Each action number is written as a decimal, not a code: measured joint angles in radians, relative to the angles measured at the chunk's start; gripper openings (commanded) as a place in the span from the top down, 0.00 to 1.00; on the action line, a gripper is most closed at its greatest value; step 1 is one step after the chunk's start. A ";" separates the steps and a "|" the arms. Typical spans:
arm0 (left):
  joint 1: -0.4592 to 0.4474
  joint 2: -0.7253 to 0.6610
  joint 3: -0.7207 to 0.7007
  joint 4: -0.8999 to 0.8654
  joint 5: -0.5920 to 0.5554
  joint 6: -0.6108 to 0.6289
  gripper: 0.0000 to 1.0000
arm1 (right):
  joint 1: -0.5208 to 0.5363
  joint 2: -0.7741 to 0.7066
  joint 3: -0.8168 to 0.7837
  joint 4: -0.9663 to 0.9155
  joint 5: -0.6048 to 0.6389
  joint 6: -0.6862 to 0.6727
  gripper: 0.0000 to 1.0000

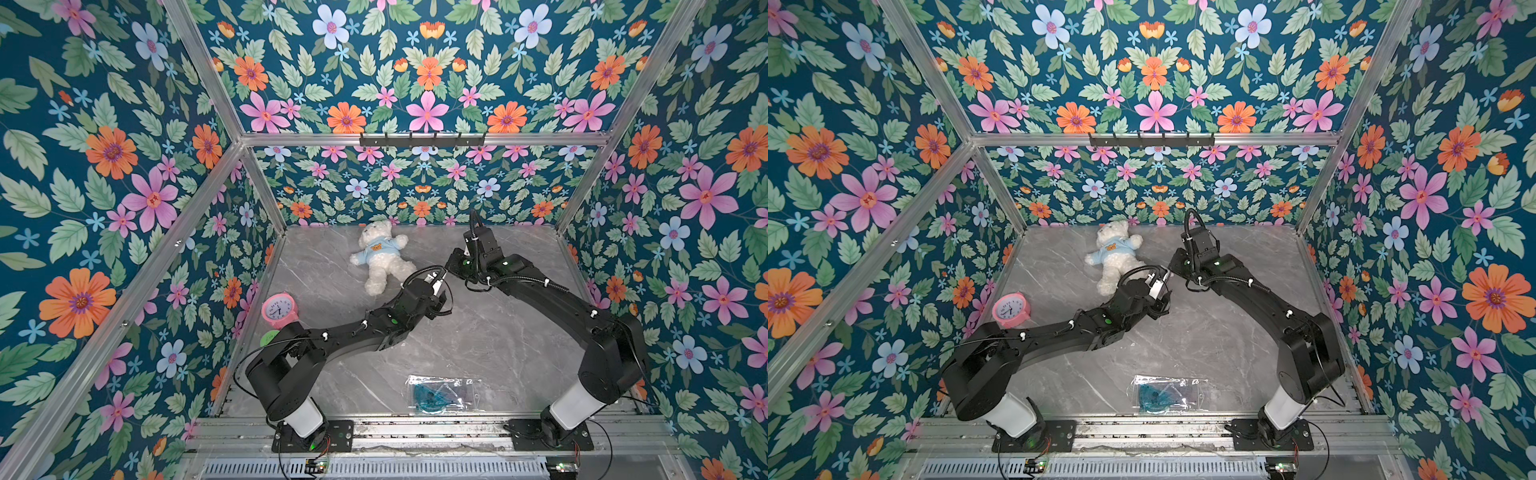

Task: Open the ruler set and take out the ruler
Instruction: Pick up the ruler set bag from the center of the board.

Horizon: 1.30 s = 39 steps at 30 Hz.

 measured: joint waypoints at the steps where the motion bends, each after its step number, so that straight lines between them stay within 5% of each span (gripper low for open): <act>1: 0.000 0.010 0.003 -0.008 0.000 0.002 0.38 | 0.003 0.000 0.000 0.011 -0.010 0.000 1.00; 13: -0.002 0.046 0.018 -0.025 -0.080 -0.010 0.38 | 0.013 -0.002 -0.017 0.070 -0.039 0.016 1.00; 21: -0.002 0.043 0.012 -0.024 -0.136 -0.008 0.60 | 0.014 0.006 -0.019 0.092 -0.064 0.021 1.00; 28: -0.003 0.042 0.007 -0.017 -0.167 -0.003 0.89 | 0.015 0.009 -0.019 0.103 -0.077 0.022 1.00; 35: -0.002 0.042 -0.002 -0.003 -0.201 -0.019 1.00 | 0.016 0.009 -0.021 0.107 -0.087 0.025 0.98; 39: -0.002 0.040 -0.005 -0.002 -0.208 -0.025 1.00 | 0.017 0.009 -0.021 0.108 -0.093 0.028 0.89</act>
